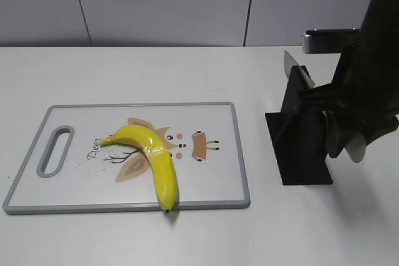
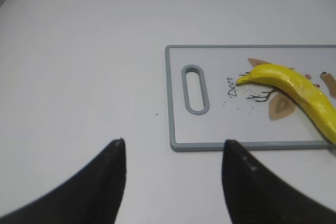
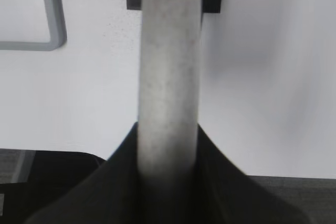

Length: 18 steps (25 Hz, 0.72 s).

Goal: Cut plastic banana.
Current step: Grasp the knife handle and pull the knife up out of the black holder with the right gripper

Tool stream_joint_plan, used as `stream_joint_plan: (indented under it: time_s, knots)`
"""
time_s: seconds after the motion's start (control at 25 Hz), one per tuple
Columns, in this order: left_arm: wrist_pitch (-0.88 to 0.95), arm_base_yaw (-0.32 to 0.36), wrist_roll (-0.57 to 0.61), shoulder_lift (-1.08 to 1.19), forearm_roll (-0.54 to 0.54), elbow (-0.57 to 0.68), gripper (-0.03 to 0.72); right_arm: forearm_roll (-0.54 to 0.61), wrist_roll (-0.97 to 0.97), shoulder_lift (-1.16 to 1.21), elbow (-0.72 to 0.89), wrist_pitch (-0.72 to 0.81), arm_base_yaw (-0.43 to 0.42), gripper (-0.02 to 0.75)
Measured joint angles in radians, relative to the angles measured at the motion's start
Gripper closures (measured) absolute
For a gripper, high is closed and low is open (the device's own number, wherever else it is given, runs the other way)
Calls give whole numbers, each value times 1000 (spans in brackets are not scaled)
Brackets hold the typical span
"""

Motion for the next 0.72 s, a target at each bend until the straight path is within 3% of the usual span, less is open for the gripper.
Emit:
stream_joint_plan:
  time_s: [0.72]
  knots:
    - [0,0,0,0,0,0,146,-59,20,-264,0,7,1,549]
